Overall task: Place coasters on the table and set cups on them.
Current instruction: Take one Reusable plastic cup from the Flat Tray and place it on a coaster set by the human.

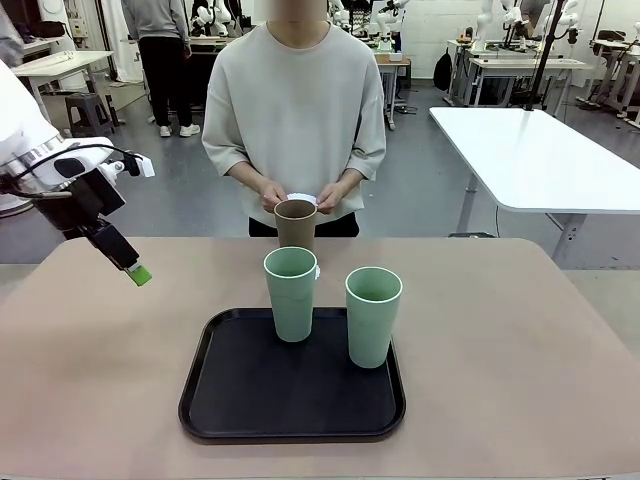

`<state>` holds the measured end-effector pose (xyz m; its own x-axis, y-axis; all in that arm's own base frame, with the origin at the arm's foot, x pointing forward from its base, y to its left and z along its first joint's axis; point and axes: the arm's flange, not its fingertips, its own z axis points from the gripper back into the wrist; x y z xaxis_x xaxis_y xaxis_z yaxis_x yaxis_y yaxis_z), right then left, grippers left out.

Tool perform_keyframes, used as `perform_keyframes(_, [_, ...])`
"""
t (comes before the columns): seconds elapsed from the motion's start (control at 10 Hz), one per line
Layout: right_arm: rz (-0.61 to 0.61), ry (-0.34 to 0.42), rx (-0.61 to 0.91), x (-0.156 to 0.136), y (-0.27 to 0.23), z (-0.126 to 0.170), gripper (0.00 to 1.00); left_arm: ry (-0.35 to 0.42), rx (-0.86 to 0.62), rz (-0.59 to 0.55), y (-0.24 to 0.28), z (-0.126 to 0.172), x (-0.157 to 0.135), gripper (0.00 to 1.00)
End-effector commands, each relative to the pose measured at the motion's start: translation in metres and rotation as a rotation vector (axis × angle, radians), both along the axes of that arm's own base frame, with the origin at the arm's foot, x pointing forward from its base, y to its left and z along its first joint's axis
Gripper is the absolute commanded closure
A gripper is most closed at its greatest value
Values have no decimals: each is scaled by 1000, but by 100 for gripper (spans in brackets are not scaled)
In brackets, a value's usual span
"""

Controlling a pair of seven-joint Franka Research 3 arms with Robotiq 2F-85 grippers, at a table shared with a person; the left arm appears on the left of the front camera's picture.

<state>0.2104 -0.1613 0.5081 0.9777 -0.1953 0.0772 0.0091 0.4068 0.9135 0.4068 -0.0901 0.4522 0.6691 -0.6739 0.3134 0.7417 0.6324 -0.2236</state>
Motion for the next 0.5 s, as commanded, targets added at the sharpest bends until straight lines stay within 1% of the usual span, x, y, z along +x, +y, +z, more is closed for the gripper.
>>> perform_keyframes(0.0, [-2,-12,22,1,0,2,0,12,6,-9,3,2,2,0])
perform_keyframes(0.4, [-2,-12,22,1,0,2,0,12,6,-9,3,2,2,0])
